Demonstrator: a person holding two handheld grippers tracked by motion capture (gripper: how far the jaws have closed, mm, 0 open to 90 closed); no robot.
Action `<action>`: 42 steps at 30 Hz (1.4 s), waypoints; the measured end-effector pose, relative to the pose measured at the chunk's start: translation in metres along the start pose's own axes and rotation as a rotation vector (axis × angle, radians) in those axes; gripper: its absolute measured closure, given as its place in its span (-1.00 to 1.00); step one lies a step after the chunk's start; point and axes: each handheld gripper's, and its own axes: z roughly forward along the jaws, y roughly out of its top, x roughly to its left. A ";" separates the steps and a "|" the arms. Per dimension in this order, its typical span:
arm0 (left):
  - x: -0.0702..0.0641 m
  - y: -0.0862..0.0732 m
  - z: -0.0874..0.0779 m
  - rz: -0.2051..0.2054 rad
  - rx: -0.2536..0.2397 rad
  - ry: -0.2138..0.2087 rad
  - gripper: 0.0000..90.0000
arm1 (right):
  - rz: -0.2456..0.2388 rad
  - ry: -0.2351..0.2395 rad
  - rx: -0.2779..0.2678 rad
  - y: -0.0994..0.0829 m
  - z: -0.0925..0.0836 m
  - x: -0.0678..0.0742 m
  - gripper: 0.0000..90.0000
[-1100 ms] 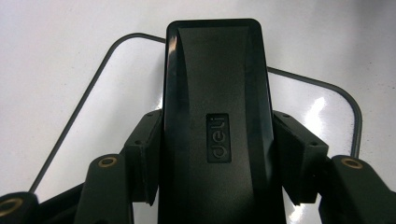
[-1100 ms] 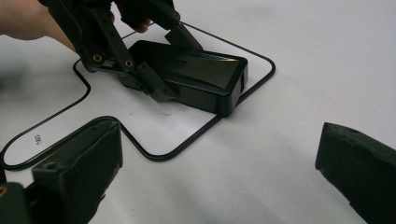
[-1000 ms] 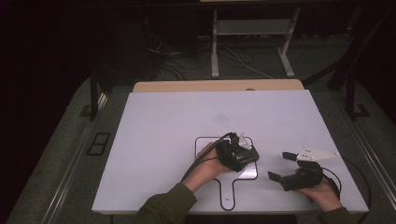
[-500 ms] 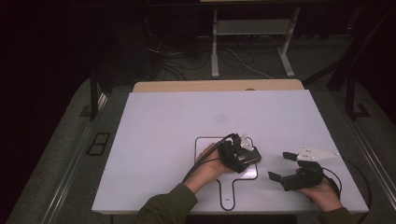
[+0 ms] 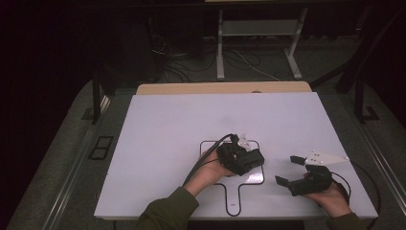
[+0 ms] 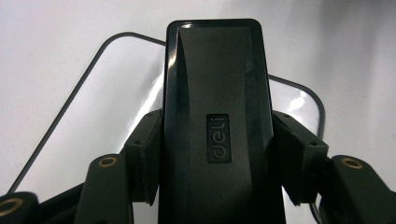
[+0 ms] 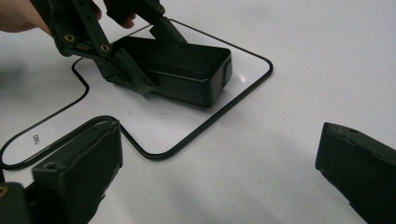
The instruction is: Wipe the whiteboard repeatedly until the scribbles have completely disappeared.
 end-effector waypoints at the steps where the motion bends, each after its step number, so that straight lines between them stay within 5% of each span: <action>1: 0.001 -0.002 -0.002 0.004 0.008 0.003 -0.13 | 0.000 0.000 0.000 0.000 0.000 0.000 -1.00; 13: 0.011 -0.023 -0.010 -0.032 0.037 0.007 -0.13 | 0.000 -0.002 0.006 0.000 0.001 0.001 -1.00; 20: -0.001 -0.027 -0.012 0.008 0.049 -0.018 -0.13 | 0.000 -0.003 0.009 0.000 0.001 0.001 -1.00; 23: -0.002 -0.029 -0.014 -0.009 0.040 -0.013 -0.13 | -0.002 -0.002 0.008 0.000 0.002 0.001 -1.00; 32: 0.024 -0.040 -0.023 -0.061 0.046 0.071 -0.13 | -0.002 -0.004 0.009 0.000 0.002 0.001 -1.00; 42: -0.008 -0.038 -0.021 0.016 0.059 0.023 -0.13 | -0.007 0.000 0.016 0.000 0.003 0.002 -1.00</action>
